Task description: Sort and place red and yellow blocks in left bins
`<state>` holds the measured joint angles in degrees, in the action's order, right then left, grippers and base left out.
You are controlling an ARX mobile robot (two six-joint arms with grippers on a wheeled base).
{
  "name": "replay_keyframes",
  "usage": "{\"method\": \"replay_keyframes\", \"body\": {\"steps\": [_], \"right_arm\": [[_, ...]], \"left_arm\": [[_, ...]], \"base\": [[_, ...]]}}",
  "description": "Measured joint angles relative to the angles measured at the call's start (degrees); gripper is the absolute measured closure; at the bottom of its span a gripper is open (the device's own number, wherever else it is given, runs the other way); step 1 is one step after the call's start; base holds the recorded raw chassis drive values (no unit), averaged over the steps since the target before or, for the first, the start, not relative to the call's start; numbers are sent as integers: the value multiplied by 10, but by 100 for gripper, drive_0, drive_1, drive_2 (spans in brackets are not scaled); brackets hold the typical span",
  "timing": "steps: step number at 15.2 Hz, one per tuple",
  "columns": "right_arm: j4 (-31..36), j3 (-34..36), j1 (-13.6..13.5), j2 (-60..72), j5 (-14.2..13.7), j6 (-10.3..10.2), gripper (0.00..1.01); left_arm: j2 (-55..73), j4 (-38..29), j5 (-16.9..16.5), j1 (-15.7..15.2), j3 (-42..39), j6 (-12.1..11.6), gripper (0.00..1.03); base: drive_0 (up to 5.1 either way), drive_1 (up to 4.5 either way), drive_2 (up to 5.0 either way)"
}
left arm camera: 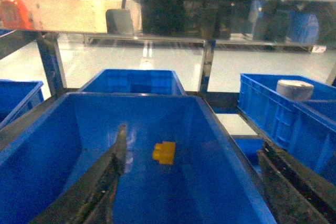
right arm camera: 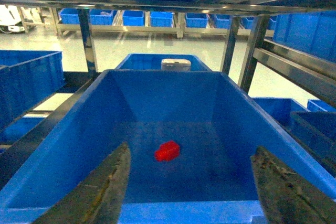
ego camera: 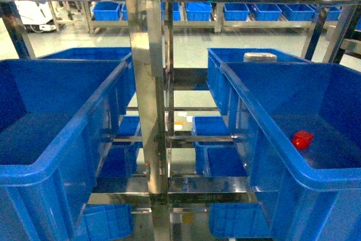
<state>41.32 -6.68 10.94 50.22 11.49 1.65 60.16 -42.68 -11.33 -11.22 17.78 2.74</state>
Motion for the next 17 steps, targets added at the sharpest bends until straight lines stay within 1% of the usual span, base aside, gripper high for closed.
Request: {"method": "replay_keyframes", "body": {"steps": [1, 2, 3, 4, 5, 6, 7, 8, 9, 15, 17], "right_arm": [[-8, 15, -16, -34, -18, -5, 40], [-24, 21, -28, -67, -31, -7, 55], [-45, 28, -38, -92, -42, -8, 68], [-43, 42, -47, -109, -50, -8, 80], [-43, 59, -65, -119, -75, -8, 95], [-71, 59, -104, -143, -106, -10, 99], [-118, 59, -111, -205, -113, -10, 99], [-191, 59, -109, -279, -113, -10, 99], [-215, 59, -109, -307, -113, -10, 99], [-278, 59, -109, -367, -113, -10, 99], [-293, 59, -109, -382, -113, -10, 99]], "left_arm": [[-27, 2, 13, 17, -34, -12, 40], [-52, 7, 27, 28, -58, -17, 55], [-76, 12, 39, 37, -73, -17, 67], [-99, 20, 48, 44, -85, -17, 79], [-128, 34, 55, 56, -103, -17, 95], [-153, 47, 63, 63, -115, -18, 101], [-202, 76, 110, 113, -134, -18, 101], [-266, 99, 114, 111, -162, -19, 101], [-288, 121, 114, 112, -169, -19, 101], [-386, 212, 114, 112, -169, -19, 101], [-407, 232, 114, 112, -169, -19, 101]], "base": [[0, 0, 0], [0, 0, 0], [0, 0, 0], [0, 0, 0], [0, 0, 0], [0, 0, 0], [0, 0, 0], [0, 0, 0], [0, 0, 0], [0, 0, 0], [0, 0, 0]]}}
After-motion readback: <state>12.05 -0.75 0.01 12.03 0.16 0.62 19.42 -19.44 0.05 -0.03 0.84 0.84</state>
